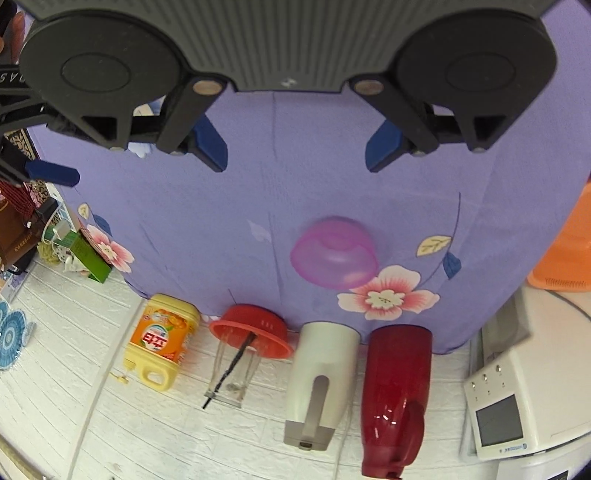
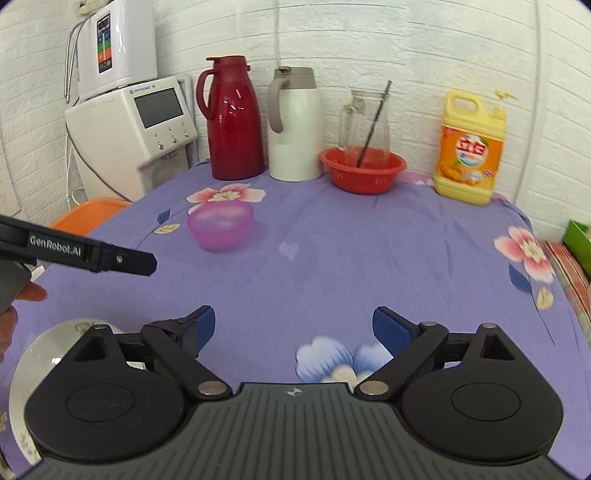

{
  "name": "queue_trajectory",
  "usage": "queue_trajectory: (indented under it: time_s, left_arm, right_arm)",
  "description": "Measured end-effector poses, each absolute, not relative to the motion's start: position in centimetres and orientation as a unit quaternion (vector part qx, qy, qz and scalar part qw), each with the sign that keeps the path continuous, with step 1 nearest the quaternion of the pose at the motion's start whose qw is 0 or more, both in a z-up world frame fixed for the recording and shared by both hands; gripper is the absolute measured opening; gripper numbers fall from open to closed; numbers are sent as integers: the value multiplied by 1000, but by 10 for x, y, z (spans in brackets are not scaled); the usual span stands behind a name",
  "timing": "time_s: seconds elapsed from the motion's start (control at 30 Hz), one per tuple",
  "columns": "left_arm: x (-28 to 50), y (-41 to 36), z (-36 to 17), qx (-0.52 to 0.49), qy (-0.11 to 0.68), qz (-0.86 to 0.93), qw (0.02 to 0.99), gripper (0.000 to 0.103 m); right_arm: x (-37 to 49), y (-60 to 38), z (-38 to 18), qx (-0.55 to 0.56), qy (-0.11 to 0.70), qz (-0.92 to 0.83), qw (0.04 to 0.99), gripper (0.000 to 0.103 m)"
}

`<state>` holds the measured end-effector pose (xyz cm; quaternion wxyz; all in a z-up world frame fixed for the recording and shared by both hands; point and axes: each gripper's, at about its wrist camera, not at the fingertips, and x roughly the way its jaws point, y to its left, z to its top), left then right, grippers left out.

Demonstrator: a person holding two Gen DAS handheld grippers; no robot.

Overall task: Organize plates and bowls
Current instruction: 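Move the right tool to the pink plastic bowl and grip its rim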

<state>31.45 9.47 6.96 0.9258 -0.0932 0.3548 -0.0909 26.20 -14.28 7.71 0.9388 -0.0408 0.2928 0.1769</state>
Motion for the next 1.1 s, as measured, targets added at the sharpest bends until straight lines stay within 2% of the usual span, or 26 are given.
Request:
queue_trajectory:
  time_s: [0.33,0.57,0.8,1.1]
  left_arm:
    - [386,147,61,-159,357,-67,918,76]
    - [447,171,43,-208,386,-67,896,76]
    - [488,177,13,-215,418,-51,881,75]
    - [501,166,5,-180,422,-54,887,71]
  right_arm:
    - [334,-91,88,-55,299,207,930,103]
    - [392,-59,73,-27,327,219,919,103]
    - [447,-36,32,-37,383,199,901,103]
    - [458,-15,13,-62,393,209,893,103]
